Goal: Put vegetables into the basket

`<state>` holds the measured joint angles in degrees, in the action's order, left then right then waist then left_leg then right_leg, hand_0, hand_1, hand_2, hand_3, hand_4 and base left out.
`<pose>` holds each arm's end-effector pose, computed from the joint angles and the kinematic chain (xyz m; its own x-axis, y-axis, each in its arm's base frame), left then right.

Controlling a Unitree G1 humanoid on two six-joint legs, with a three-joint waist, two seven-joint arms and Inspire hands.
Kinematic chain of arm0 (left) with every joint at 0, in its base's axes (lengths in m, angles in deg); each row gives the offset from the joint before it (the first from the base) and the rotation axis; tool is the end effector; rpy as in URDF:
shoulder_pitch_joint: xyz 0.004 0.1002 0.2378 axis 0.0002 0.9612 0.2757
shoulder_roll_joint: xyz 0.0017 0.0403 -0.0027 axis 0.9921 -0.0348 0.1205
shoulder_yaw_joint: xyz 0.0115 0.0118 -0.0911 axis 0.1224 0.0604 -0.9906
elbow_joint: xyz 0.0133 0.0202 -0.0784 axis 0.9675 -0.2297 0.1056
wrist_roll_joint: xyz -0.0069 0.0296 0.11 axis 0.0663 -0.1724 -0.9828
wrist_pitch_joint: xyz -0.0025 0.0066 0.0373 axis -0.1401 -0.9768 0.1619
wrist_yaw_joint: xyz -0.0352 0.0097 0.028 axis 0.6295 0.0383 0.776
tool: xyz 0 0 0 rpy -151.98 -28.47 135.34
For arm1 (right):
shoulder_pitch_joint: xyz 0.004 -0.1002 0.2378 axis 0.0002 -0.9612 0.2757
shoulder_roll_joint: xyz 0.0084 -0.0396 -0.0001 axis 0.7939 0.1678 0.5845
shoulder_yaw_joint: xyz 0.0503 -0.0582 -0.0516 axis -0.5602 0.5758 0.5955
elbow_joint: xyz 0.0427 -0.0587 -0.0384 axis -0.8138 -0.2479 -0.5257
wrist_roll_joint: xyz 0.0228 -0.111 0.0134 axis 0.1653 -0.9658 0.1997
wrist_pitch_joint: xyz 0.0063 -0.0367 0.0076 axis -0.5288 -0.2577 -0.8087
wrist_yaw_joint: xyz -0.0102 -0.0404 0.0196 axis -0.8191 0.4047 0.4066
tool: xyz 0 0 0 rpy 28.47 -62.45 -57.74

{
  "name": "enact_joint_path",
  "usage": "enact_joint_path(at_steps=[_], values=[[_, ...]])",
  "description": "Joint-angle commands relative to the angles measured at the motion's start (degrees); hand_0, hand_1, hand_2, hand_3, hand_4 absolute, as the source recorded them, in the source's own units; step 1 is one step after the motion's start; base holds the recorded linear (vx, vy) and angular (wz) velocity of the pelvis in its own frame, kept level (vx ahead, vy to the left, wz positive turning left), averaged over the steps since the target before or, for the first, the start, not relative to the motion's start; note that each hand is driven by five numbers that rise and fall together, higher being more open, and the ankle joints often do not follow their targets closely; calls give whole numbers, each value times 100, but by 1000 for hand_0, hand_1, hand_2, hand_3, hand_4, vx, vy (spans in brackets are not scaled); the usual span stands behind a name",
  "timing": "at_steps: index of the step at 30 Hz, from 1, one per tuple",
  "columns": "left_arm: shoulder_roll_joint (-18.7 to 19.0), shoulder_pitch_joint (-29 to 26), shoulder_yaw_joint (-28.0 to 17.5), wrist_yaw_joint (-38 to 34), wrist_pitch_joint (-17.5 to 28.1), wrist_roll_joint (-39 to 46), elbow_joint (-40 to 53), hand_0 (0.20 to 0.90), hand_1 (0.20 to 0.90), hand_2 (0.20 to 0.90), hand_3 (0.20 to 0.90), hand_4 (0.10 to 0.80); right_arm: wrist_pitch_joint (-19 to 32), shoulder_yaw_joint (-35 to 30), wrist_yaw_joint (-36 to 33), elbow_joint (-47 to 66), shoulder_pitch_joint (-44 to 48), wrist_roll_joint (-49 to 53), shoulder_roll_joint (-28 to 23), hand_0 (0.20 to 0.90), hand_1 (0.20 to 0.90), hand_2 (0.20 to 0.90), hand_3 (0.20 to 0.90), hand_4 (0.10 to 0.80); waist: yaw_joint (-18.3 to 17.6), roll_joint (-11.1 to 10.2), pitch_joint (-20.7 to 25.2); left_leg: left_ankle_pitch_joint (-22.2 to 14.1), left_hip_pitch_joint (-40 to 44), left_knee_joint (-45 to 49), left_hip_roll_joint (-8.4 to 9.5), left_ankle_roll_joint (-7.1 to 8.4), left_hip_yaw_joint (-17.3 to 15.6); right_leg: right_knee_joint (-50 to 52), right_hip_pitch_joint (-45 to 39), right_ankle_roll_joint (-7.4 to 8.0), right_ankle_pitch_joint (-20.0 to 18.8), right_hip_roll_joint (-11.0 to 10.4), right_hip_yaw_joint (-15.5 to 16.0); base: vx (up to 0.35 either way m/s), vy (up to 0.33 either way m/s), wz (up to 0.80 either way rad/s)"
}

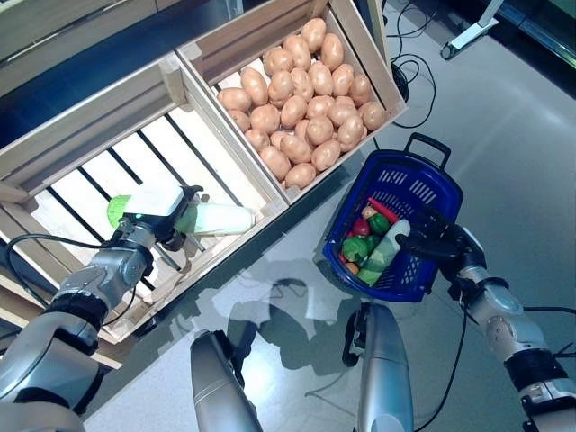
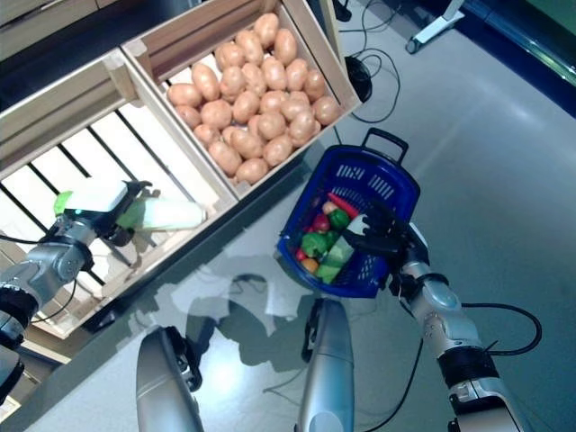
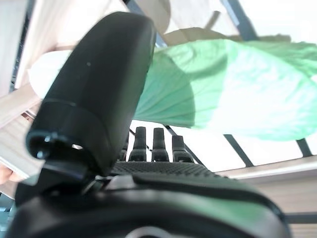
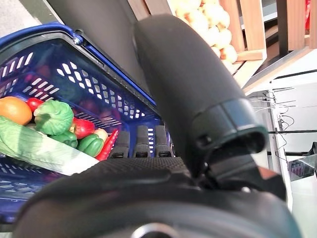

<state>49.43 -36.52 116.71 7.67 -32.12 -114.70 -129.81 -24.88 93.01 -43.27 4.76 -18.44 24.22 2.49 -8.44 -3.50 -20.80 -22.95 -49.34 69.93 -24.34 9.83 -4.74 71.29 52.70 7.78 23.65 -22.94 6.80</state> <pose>0.3022 0.3132 0.1277 0.9990 -0.0183 0.0419 -0.0437 -0.1127 0.9927 0.2691 -0.2651 0.0773 0.9940 0.0065 -0.1088 0.0112 0.9868 0.1616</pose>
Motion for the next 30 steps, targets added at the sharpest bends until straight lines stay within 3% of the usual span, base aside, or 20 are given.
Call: enact_joint_path(at_steps=[1,10,18,25,26,27,30], values=[[242,-794,102,-444,-288,-2,-53,900,900,900,900,800,558,-357,-4,249,363,-40,-300,900,900,900,900,800,-43,74,157,208,-469,-113,-176,175,240,-596,-38,412,-731,-357,-289,-44,-5,1],[171,-1363,717,117,-989,34,-395,900,900,900,900,800,624,-333,-250,289,632,241,-482,900,900,900,900,800,-66,-30,-235,-15,-1803,766,-244,219,743,452,1315,429,-533,-392,-658,-115,-15,1],[57,-1291,765,376,-1130,16,-639,900,900,900,900,800,819,-461,-258,282,623,420,-544,900,900,900,900,800,-33,-64,-428,-133,-2483,1203,-147,172,987,927,2006,350,-397,-361,-773,-97,-16,-2],[147,-944,569,168,-1166,18,-765,900,900,900,900,800,914,-656,-202,368,456,411,-526,900,900,900,900,800,6,-27,-424,-194,-2763,1500,-106,154,1107,1258,2274,293,-280,-344,-857,-13,-7,-2],[153,-899,519,109,-1095,12,-774,444,444,444,444,496,924,-680,-212,385,450,402,-507,900,900,900,900,800,16,-26,-417,-195,-2789,1531,-110,147,1126,1304,2304,284,-264,-338,-863,-6,-8,-28],[170,-829,437,126,-1023,7,-747,300,300,300,300,400,907,-736,-221,441,411,385,-488,900,900,900,900,800,27,-22,-412,-205,-2816,1572,-108,151,1144,1353,2336,280,-243,-341,-869,-5,-9,-17],[194,-748,305,-37,-842,-80,-704,300,300,300,300,400,848,-812,-212,491,376,316,-412,900,900,900,900,800,49,-5,-375,-222,-2819,1608,-82,120,1150,1418,2353,264,-206,-340,-863,2,-12,20]])
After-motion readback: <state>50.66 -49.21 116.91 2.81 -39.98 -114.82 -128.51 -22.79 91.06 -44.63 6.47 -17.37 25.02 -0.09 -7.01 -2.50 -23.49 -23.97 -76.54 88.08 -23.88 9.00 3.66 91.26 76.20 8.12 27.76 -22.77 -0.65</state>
